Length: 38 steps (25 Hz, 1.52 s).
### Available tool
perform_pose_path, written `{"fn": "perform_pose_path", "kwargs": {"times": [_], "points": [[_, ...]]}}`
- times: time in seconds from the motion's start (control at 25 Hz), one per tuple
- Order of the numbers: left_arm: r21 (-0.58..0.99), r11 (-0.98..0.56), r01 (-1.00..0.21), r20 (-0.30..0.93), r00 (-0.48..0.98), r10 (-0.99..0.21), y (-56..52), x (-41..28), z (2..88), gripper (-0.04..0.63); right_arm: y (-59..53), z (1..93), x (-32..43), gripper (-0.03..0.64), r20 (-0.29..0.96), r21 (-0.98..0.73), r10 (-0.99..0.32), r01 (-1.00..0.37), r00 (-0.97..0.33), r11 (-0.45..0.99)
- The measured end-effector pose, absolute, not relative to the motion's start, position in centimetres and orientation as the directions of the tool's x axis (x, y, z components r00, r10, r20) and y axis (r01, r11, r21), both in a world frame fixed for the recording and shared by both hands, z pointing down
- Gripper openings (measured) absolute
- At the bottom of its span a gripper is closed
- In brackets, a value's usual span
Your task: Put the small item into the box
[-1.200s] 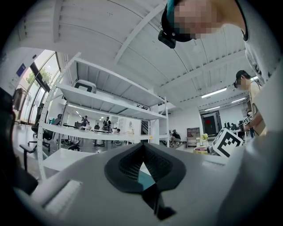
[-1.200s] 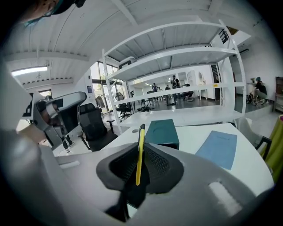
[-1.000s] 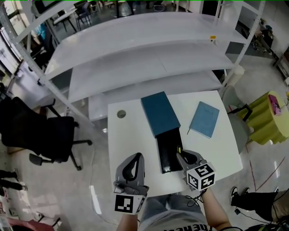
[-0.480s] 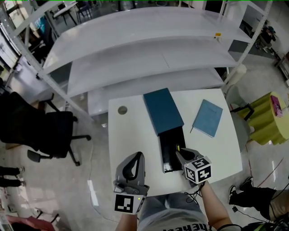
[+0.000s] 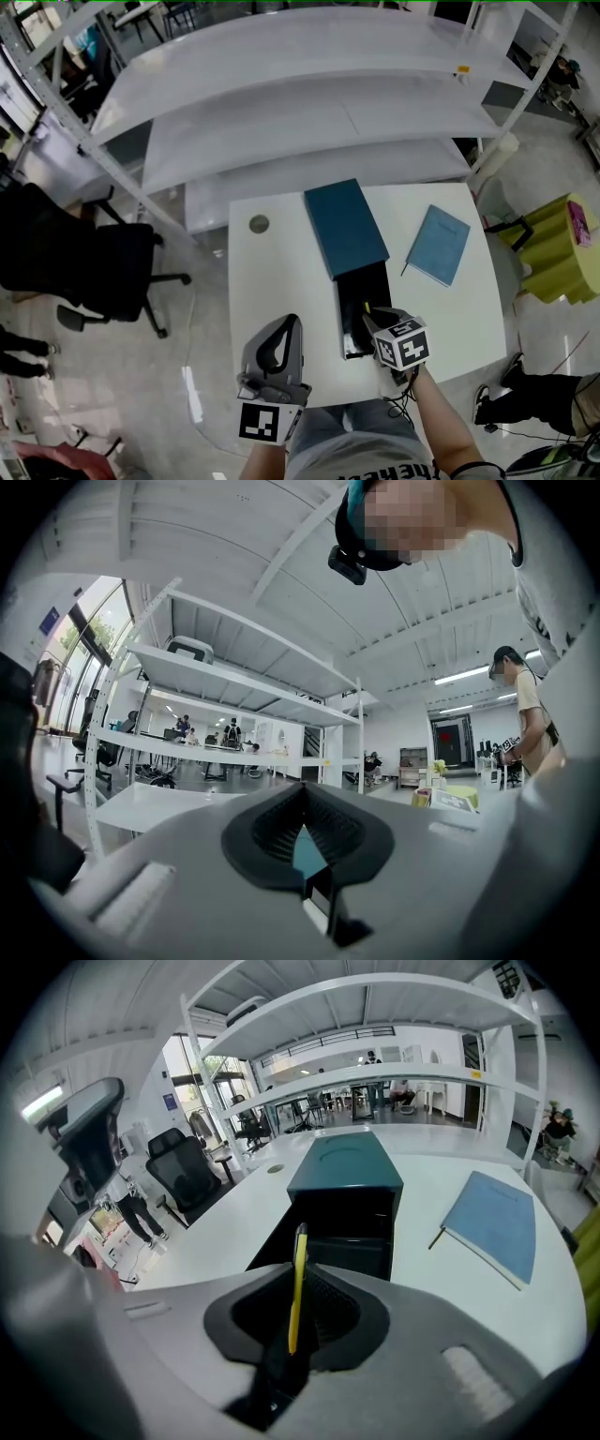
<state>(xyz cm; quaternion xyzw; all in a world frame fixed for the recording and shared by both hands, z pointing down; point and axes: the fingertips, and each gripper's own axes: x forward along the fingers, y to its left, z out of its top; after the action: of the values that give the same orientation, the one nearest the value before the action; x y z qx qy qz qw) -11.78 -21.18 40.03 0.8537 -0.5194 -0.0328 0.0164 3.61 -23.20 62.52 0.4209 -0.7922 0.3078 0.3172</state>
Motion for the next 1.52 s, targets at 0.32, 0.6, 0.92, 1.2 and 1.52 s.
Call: {"fn": "perform_pose_path", "kwargs": {"times": [0.32,0.6,0.92,1.2,1.52], "points": [[0.058,-0.456,-0.888,-0.032,0.455,-0.890,-21.5,-12.0,40.3,0.014,-23.0,64.9,3.4,0.046,0.847,-0.165,-0.382,-0.867,-0.369,0.471],[0.064,-0.447,-0.892,-0.029,0.446,-0.895,-21.9,-12.6,40.4,0.014,-23.1,65.8,2.9,0.046,0.890,-0.094,-0.339,-0.852,-0.303,0.515],[0.072,-0.436,-0.897,-0.022,0.435,-0.900,-22.3,-13.6,40.7,0.014,-23.6,66.3,1.7,0.046,0.913,-0.017,-0.314,-0.794,-0.261,0.608],[0.085,-0.443,-0.893,-0.024,0.442,-0.897,-22.3,-13.8,40.9,0.014,-23.9,67.2,1.6,0.048,0.934,0.044,-0.295,-0.756,-0.201,0.653],[0.070,-0.435,-0.898,-0.020,0.435,-0.900,-22.5,-14.4,41.1,0.014,-24.2,67.3,1.5,0.049,0.940,0.074,-0.295,-0.745,-0.169,0.663]]}}
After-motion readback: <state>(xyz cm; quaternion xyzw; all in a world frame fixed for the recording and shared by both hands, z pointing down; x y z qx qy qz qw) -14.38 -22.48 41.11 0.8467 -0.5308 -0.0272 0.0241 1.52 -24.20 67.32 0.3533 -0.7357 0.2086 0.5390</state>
